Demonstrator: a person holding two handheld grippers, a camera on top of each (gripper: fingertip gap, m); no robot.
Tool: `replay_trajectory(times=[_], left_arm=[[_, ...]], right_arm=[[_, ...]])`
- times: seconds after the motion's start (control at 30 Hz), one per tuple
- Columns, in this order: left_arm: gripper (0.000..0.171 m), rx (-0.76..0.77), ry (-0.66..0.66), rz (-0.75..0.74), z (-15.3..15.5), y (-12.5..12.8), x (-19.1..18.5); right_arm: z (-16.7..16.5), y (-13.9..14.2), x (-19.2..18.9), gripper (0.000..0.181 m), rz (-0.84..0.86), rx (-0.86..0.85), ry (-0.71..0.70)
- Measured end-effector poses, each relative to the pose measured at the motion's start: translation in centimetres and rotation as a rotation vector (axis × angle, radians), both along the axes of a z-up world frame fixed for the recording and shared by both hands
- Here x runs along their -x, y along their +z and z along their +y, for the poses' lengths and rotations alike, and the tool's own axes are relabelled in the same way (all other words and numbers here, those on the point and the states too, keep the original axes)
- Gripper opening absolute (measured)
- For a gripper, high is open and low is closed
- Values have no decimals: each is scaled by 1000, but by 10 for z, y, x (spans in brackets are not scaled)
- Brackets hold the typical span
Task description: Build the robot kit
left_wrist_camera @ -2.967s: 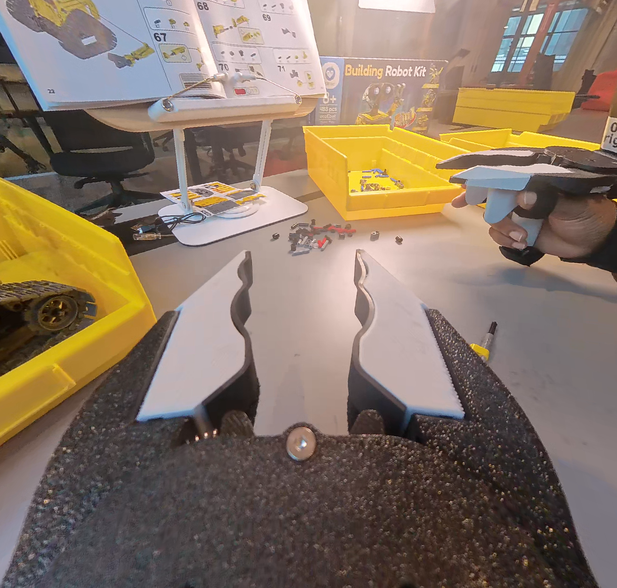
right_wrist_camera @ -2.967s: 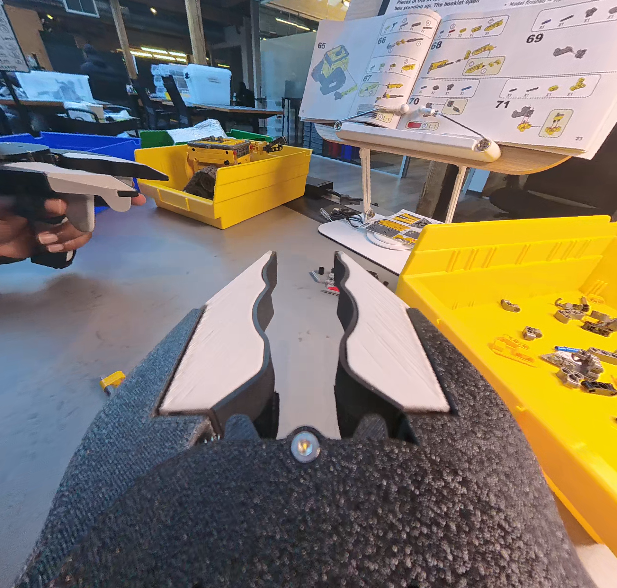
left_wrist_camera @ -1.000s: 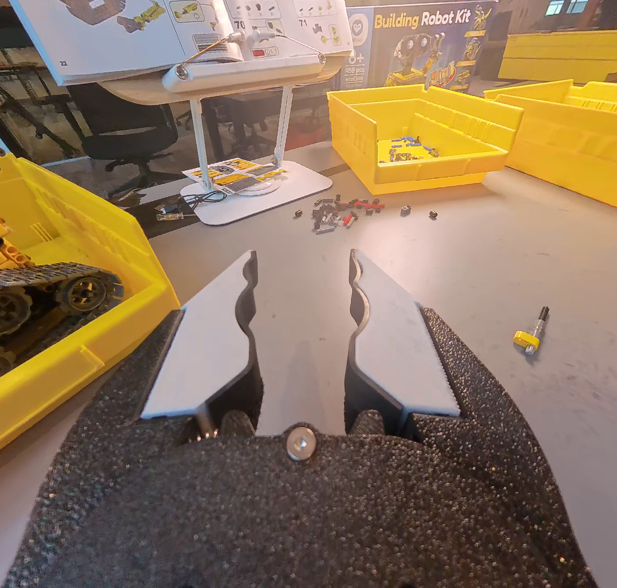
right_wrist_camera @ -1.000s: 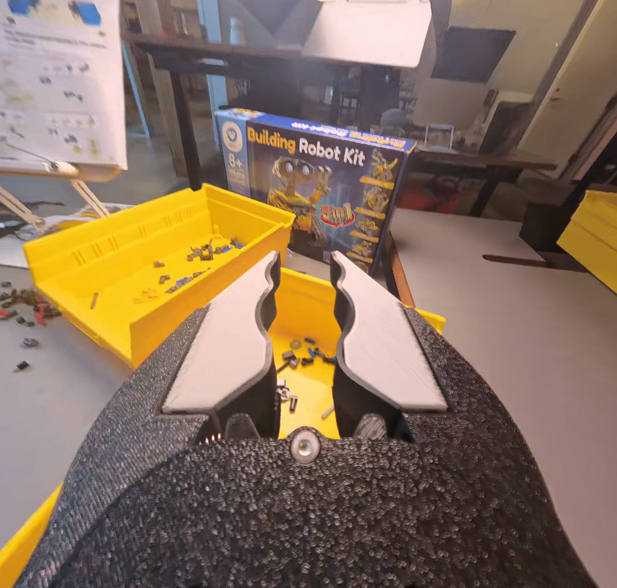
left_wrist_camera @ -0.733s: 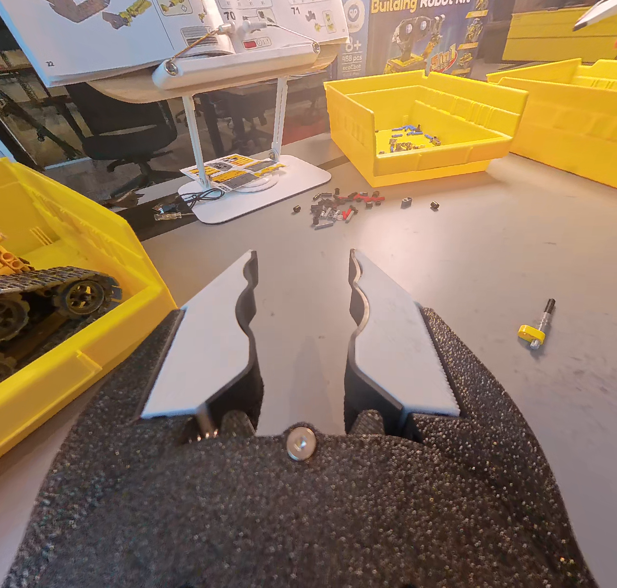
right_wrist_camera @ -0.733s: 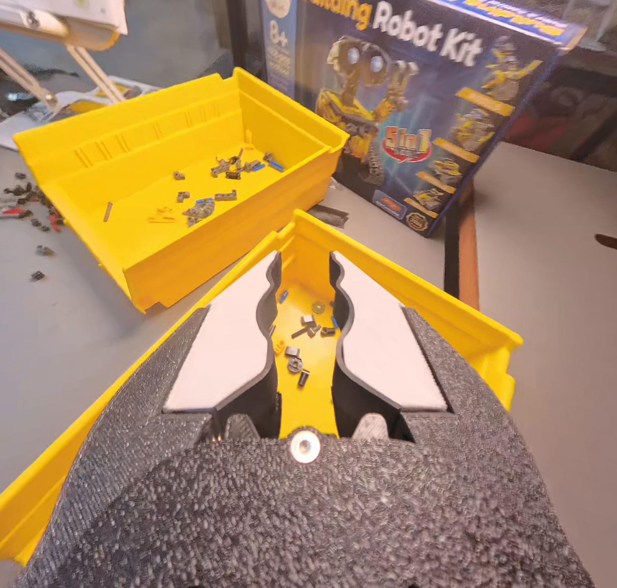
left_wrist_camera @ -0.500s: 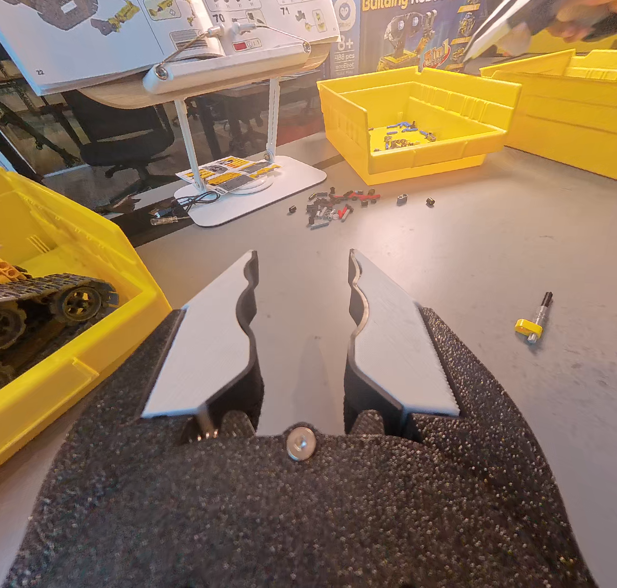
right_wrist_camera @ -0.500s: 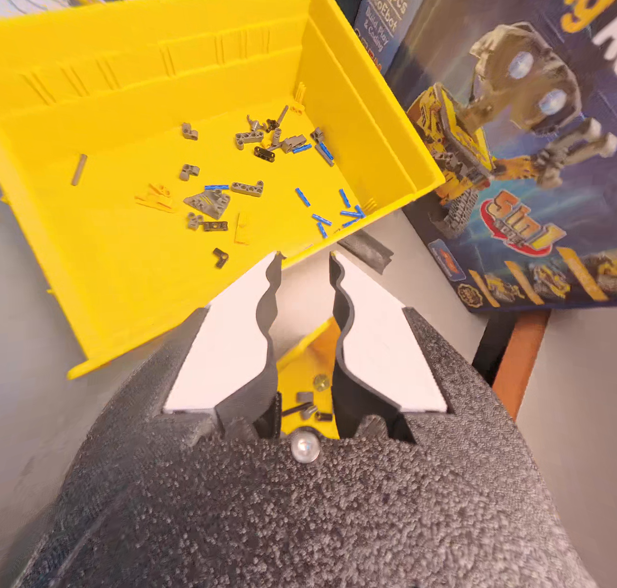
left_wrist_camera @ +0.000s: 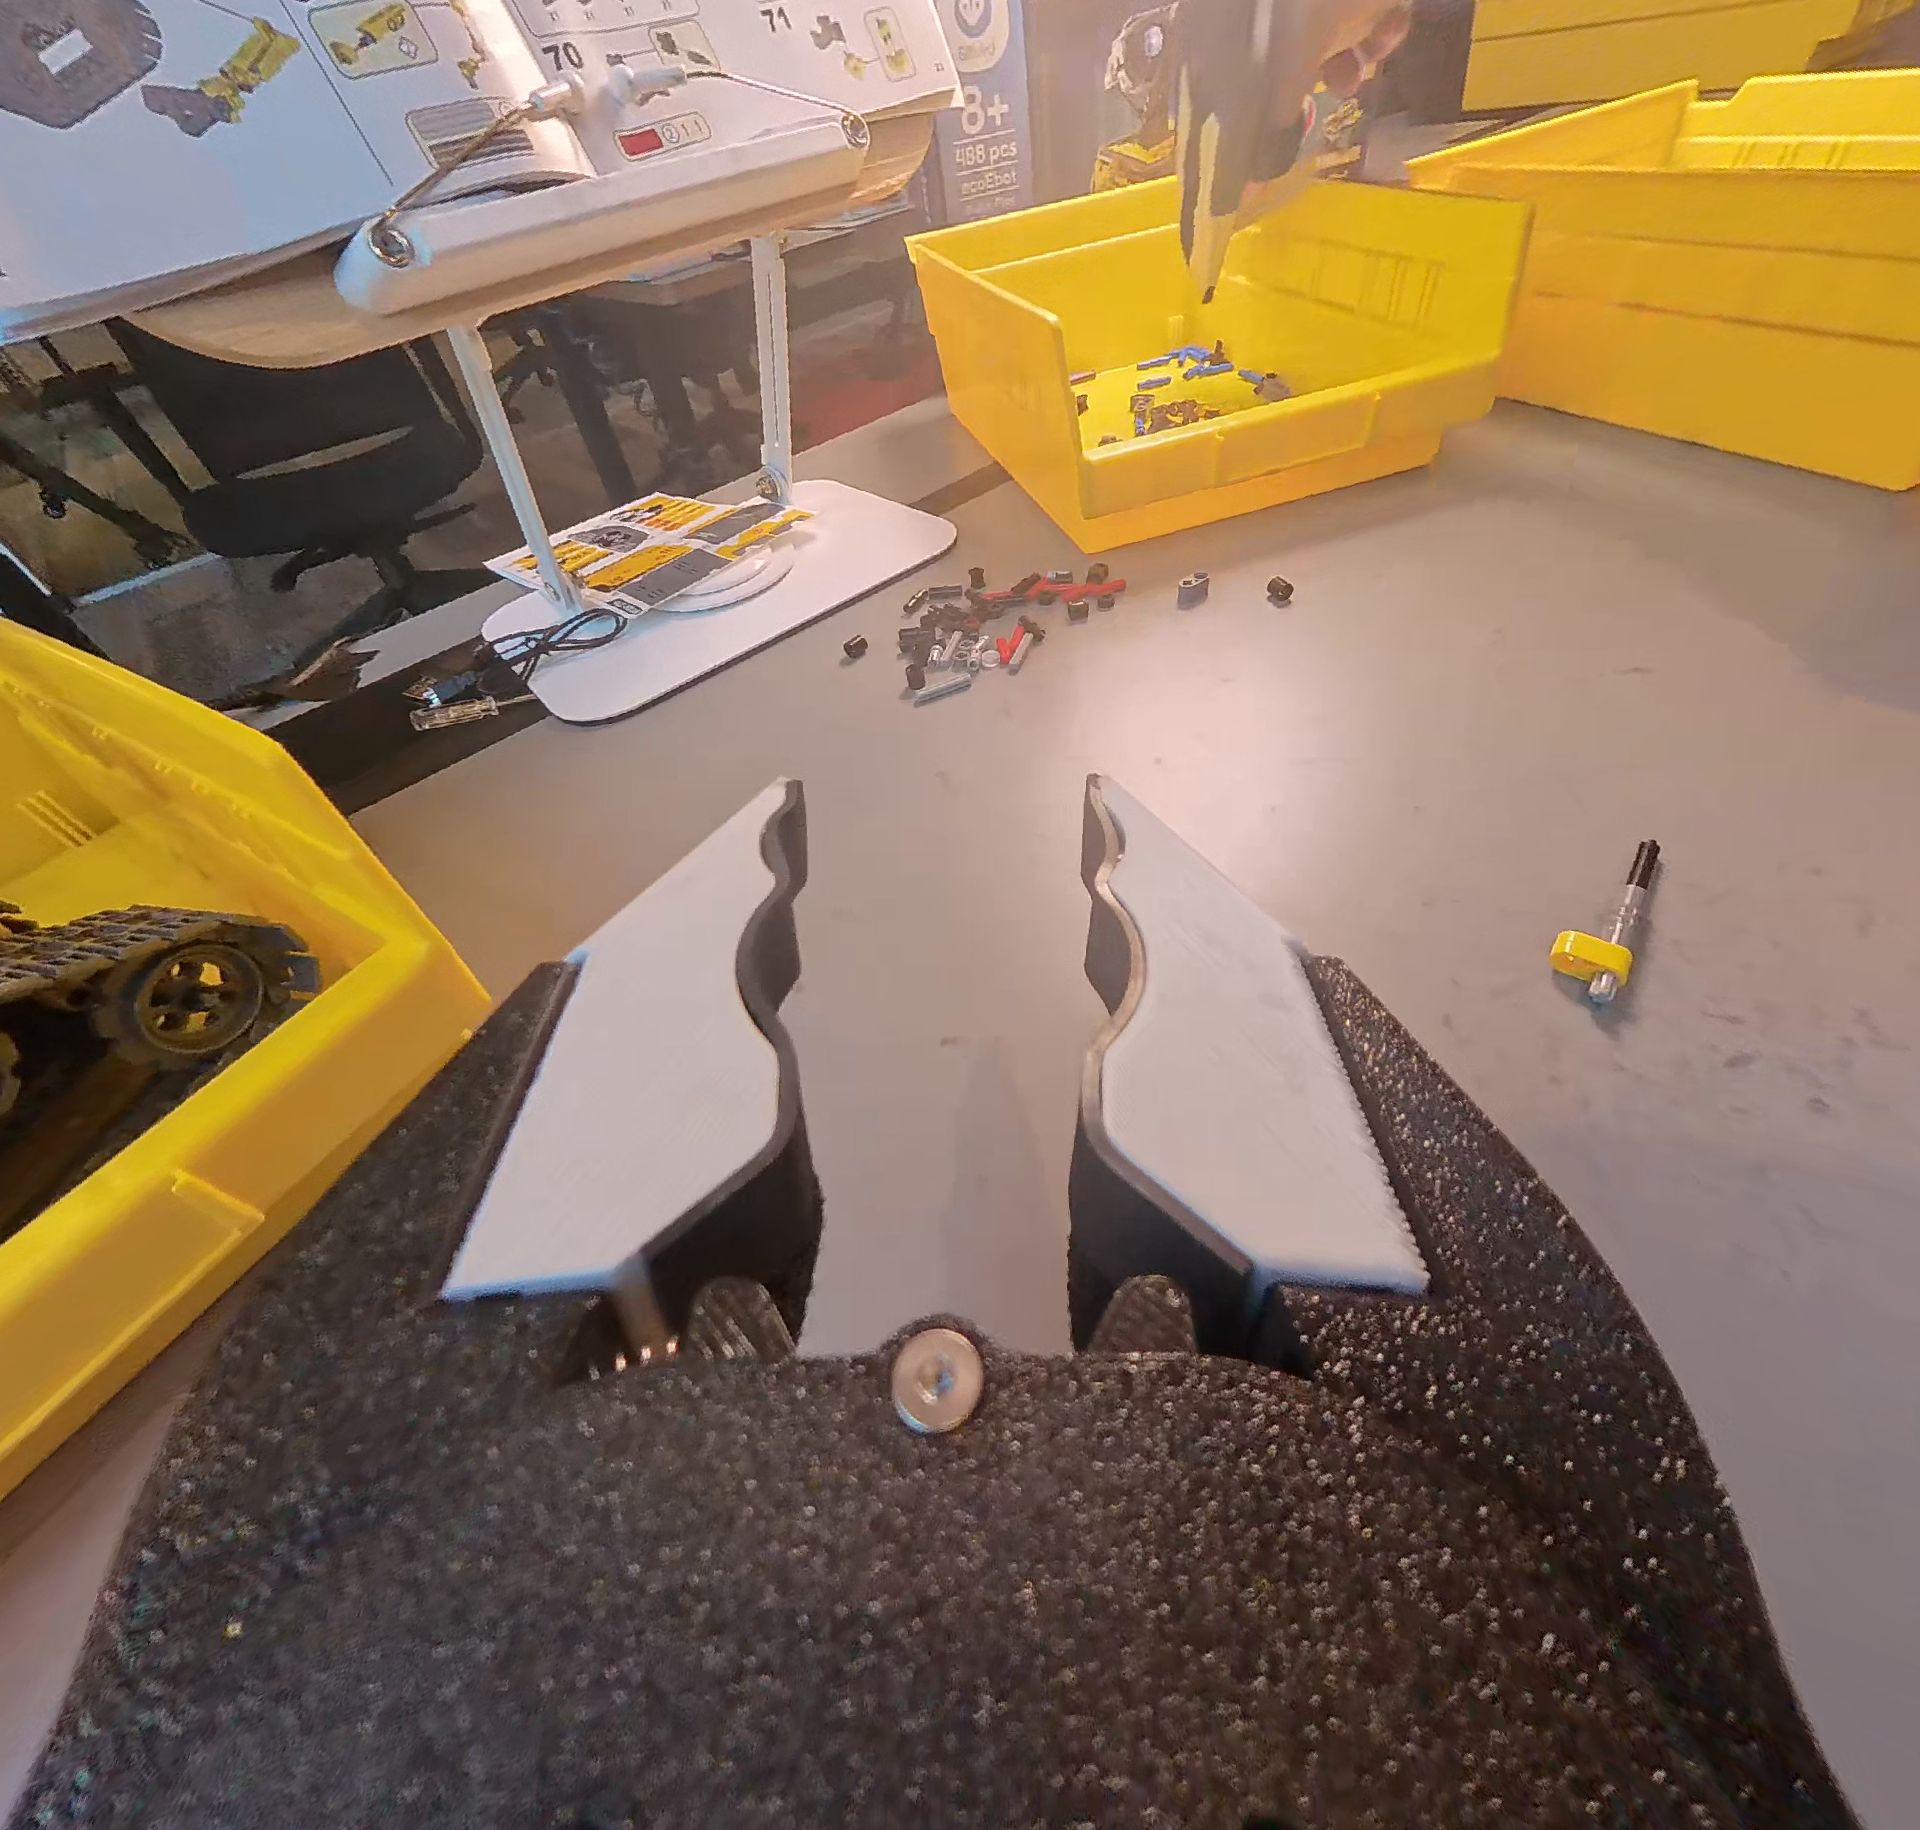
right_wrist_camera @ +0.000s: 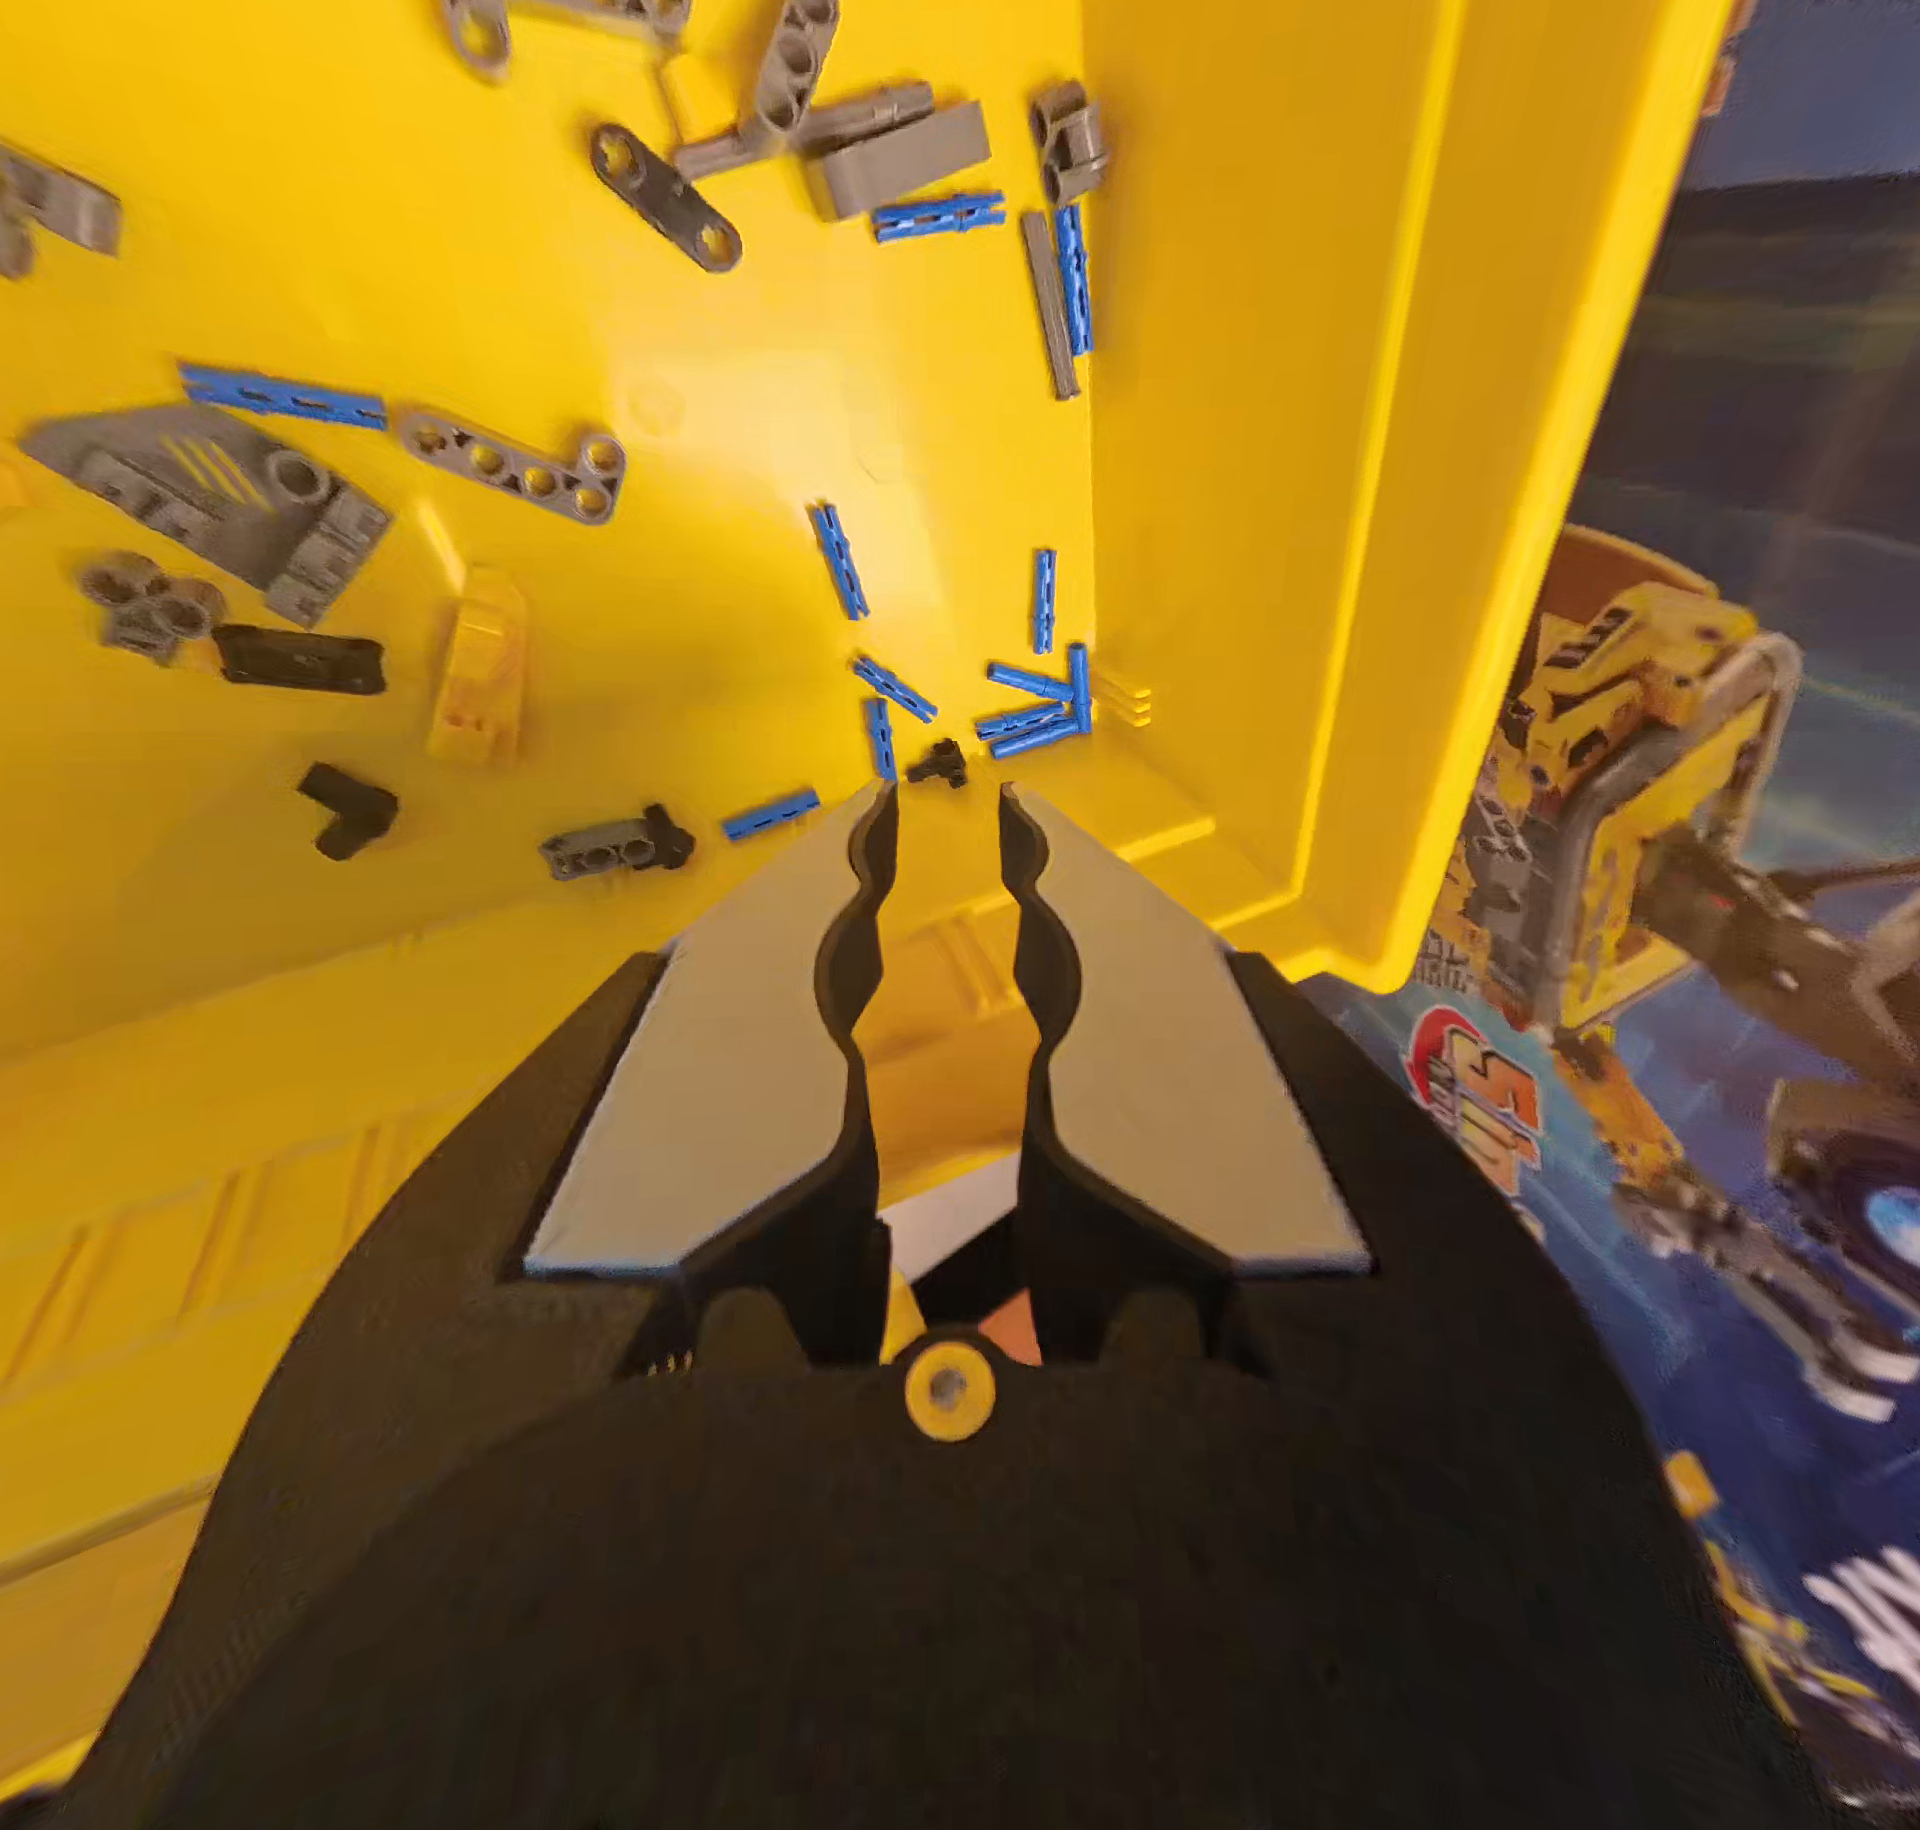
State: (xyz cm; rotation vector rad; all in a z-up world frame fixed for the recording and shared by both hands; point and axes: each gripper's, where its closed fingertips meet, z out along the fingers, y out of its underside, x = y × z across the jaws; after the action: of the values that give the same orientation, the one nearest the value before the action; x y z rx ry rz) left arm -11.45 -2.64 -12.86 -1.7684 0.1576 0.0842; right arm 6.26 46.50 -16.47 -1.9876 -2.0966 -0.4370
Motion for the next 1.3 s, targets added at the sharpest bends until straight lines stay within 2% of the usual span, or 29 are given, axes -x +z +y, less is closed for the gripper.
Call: replay_trajectory(times=[0.2, 0.33, 0.5, 0.67, 0.73, 0.87, 1.03, 1.17, 1.3], left_arm=[[52, 7, -13, 3, -1, -1, -3], [52, 7, -15, -7, -1, -1, -2], [52, 8, -17, -21, -1, -1, -1], [52, 9, -16, -26, -1, -1, -1], [52, 11, -14, -30, -1, -1, 0], [52, 9, -13, -35, -1, -1, 0], [52, 14, -20, -17, -1, -2, -3], [52, 16, -30, -22, -2, -2, -7], [52, 3, -38, -27, -3, 2, -9]], right_arm=[[11, -15, -13, 22, -332, 23, 91], [14, -25, -20, 24, -476, 42, 128], [13, -36, -23, 22, -548, 81, 125], [11, -41, -25, 13, -561, 133, 100], [12, -41, -27, 4, -575, 132, 96], [7, -34, -25, 4, -529, 134, 98], [-27, -2, -20, 4, -338, 195, 97], [-75, 29, -23, 4, -145, 249, 156], [-160, 59, -12, 4, 112, 271, 349]])
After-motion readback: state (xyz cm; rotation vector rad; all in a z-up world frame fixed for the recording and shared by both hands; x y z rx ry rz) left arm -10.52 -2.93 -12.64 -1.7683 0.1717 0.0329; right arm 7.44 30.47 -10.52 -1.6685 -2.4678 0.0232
